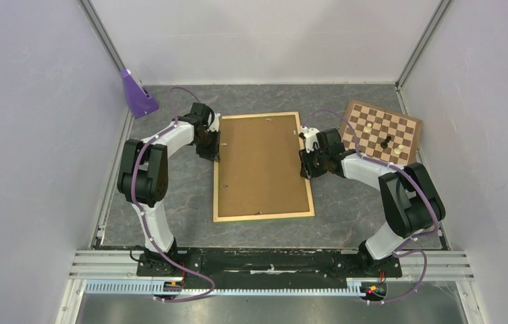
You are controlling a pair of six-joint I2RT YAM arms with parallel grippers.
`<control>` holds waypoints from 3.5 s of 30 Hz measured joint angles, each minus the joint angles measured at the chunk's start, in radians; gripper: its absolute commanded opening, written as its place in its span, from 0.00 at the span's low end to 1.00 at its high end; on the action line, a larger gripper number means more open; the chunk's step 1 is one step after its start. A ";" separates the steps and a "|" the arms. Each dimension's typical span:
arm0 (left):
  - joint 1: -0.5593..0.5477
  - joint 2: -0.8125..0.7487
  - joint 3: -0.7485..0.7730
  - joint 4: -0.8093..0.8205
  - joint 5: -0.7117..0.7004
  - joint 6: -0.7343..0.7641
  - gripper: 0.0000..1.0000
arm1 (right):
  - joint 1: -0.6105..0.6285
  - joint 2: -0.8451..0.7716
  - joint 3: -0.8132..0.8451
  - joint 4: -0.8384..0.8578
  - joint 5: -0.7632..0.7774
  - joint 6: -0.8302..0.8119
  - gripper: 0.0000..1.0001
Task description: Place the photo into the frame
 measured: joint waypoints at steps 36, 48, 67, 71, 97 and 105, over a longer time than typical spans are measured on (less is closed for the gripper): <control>0.012 -0.003 0.000 -0.005 -0.025 0.000 0.02 | -0.021 0.090 0.084 0.006 -0.074 -0.081 0.38; 0.012 -0.004 0.000 -0.005 -0.025 0.000 0.02 | -0.028 0.094 0.094 -0.013 -0.072 -0.073 0.08; 0.012 -0.004 0.002 -0.014 -0.032 0.001 0.02 | 0.008 0.092 0.101 -0.003 -0.024 -0.262 0.00; 0.012 -0.004 0.003 -0.019 -0.034 0.001 0.02 | 0.020 0.093 0.103 0.010 0.002 -0.307 0.00; 0.009 -0.004 0.004 -0.022 -0.024 0.001 0.02 | -0.050 0.136 0.183 -0.085 -0.068 -0.194 0.56; 0.005 -0.004 0.004 -0.022 -0.022 0.001 0.02 | -0.100 0.145 0.212 -0.124 -0.178 -0.077 0.57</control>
